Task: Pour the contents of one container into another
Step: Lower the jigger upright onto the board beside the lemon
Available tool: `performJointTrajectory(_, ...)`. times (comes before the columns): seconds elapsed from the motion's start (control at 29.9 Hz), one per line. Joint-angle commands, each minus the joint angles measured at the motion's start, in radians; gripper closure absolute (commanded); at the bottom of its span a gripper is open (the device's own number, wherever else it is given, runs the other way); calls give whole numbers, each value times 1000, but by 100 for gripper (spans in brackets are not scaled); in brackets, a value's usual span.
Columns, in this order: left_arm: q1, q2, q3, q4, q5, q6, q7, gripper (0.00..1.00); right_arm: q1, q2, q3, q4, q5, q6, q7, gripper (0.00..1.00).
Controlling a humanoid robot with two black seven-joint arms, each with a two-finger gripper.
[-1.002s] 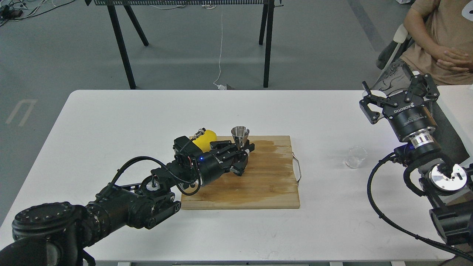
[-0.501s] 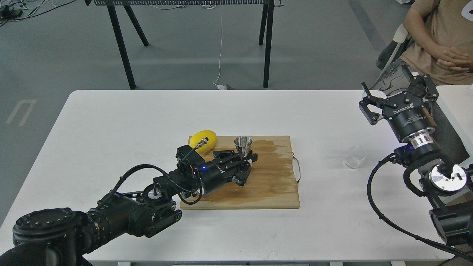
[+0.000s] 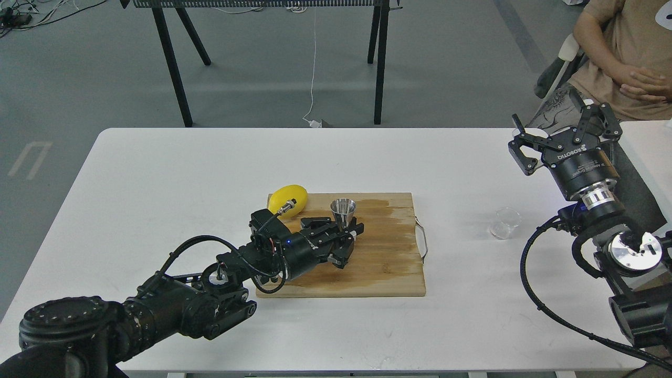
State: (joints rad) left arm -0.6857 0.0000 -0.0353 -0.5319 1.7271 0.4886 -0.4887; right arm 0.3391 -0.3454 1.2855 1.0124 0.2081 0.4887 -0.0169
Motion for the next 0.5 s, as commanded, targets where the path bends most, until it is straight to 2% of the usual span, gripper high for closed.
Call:
performJointTrajectory(0.0,0,0,0,1,0,0,0,76,-2,0,2,0,0,0,0,1)
performJointTrajectory(0.27,0,0,2,4,2,0,0,70,-3,0,2,0,0,0,2,1)
performJointTrajectory(0.47,0,0,26,4,2,0,0,55,-3,-1,2,0,0,0,2,1)
